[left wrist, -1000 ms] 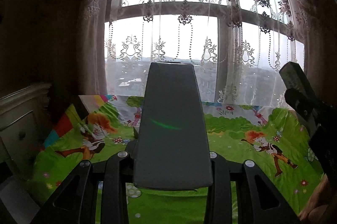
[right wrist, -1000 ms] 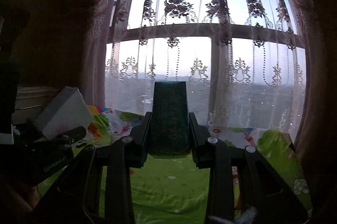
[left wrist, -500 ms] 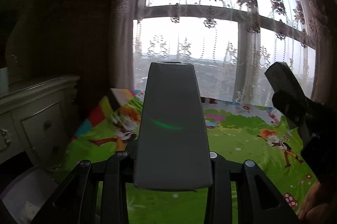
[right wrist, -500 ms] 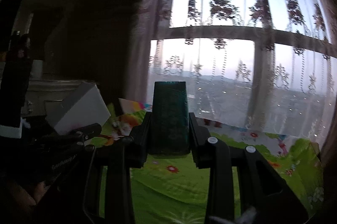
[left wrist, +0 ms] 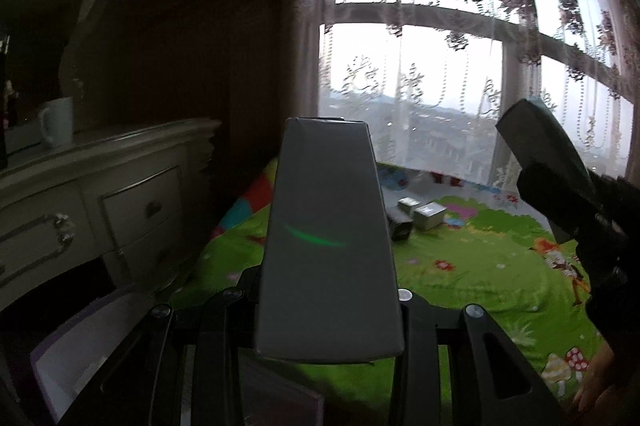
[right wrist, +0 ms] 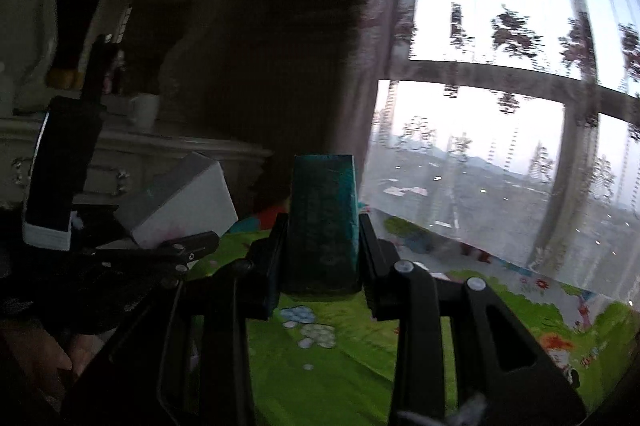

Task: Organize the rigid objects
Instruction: 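Carry the teal tissue pack and white box over to the storage box, then open the right tool over the storage box while the left tool releases its white box, then move both open tools back over the mat, then grasp the white printed cosmetic box with the right tool while the left tool grasps the black DORMI box, then carry the white cosmetic box and black DORMI box over to the storage box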

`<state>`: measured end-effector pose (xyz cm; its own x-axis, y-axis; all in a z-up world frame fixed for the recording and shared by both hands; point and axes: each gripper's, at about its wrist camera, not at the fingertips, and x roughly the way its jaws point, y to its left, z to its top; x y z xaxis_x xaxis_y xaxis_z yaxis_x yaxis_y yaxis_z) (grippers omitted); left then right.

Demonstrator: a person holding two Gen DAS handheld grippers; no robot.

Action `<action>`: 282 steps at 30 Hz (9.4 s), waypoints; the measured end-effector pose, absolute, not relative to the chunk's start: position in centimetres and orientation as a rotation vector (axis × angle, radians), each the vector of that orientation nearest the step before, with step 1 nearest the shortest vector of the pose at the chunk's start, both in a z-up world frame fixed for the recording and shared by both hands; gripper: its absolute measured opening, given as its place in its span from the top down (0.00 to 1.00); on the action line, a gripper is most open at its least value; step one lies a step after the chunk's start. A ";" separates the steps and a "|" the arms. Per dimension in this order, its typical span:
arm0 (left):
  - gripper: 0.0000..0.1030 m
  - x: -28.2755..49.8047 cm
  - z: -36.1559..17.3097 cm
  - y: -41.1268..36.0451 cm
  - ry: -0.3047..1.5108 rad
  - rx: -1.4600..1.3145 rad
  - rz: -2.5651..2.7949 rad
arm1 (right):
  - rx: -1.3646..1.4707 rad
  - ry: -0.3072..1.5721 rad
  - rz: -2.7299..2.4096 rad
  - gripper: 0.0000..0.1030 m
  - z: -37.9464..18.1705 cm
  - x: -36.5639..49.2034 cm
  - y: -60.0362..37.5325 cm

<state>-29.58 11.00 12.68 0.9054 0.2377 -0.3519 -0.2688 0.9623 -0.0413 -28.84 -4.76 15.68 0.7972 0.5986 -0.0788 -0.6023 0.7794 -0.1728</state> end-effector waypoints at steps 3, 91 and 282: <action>0.65 -30.5 12.2 12.4 0.366 -0.106 0.302 | -0.233 0.012 0.701 0.64 15.7 -29.4 -3.2; 0.07 -5.3 1.4 11.2 0.920 -0.337 0.028 | -0.171 0.875 0.493 0.10 0.7 -0.6 -10.3; 0.61 -38.3 2.3 26.9 0.733 -0.451 0.628 | -0.491 0.459 1.205 0.56 8.8 -31.6 13.1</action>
<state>-38.29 26.92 2.31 0.5767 0.3652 -0.7308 -0.6660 0.7283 -0.1616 -31.57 13.11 8.76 0.2928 0.7616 -0.5781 -0.9532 0.2798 -0.1142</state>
